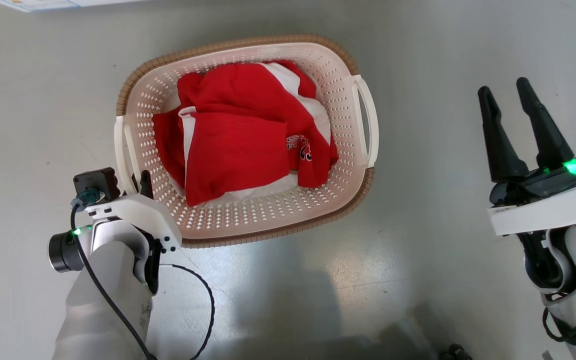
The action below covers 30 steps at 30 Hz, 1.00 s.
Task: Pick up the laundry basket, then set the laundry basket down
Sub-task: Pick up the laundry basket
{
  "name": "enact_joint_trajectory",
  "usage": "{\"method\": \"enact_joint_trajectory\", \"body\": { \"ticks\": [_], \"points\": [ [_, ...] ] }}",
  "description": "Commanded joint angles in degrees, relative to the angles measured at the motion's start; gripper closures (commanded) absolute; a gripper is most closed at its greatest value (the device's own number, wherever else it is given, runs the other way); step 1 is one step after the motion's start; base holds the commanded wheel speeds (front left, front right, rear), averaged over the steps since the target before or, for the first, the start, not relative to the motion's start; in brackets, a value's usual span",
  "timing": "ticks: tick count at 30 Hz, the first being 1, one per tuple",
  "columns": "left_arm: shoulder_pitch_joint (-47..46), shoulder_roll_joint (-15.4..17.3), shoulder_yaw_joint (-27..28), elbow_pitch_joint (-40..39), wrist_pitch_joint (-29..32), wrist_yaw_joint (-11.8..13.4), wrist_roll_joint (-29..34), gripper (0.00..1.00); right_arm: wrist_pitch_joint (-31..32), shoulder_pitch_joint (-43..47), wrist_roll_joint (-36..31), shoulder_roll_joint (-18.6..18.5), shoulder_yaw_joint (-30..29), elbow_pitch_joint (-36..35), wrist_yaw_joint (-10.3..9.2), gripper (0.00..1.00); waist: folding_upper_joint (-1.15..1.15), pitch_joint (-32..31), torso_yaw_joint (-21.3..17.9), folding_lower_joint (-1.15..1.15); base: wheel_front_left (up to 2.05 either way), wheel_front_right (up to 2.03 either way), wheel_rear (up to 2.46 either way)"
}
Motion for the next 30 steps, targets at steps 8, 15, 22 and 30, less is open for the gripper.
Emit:
{"method": "enact_joint_trajectory", "body": {
  "ticks": [8,15,22,30],
  "points": [
    [4.1,1.0,-1.2,-1.3,-0.2,-2.2,1.2,1.0,-0.6,1.4,0.7,0.7,2.6,-0.1,0.41,0.0,0.0,-2.4,-0.7,0.0,0.0,0.0,0.0],
    [5.0,0.6,-2.4,-1.1,-0.2,-3.3,0.9,1.0,-0.6,1.6,0.9,0.8,2.6,0.3,0.41,0.0,0.0,-3.2,-1.1,0.0,0.0,0.0,0.0],
    [4.7,0.4,-3.4,-0.4,-0.2,-3.6,-1.1,1.0,-0.6,1.4,0.9,1.0,2.8,0.4,0.41,0.0,0.0,-3.2,-1.4,0.0,0.0,0.0,0.0],
    [4.3,0.3,-6.6,0.1,-0.2,-3.5,-5.2,1.0,-0.6,1.1,1.0,1.0,3.2,0.6,0.41,0.0,0.0,-3.1,-1.7,0.0,0.0,0.0,0.0]
  ]
}}
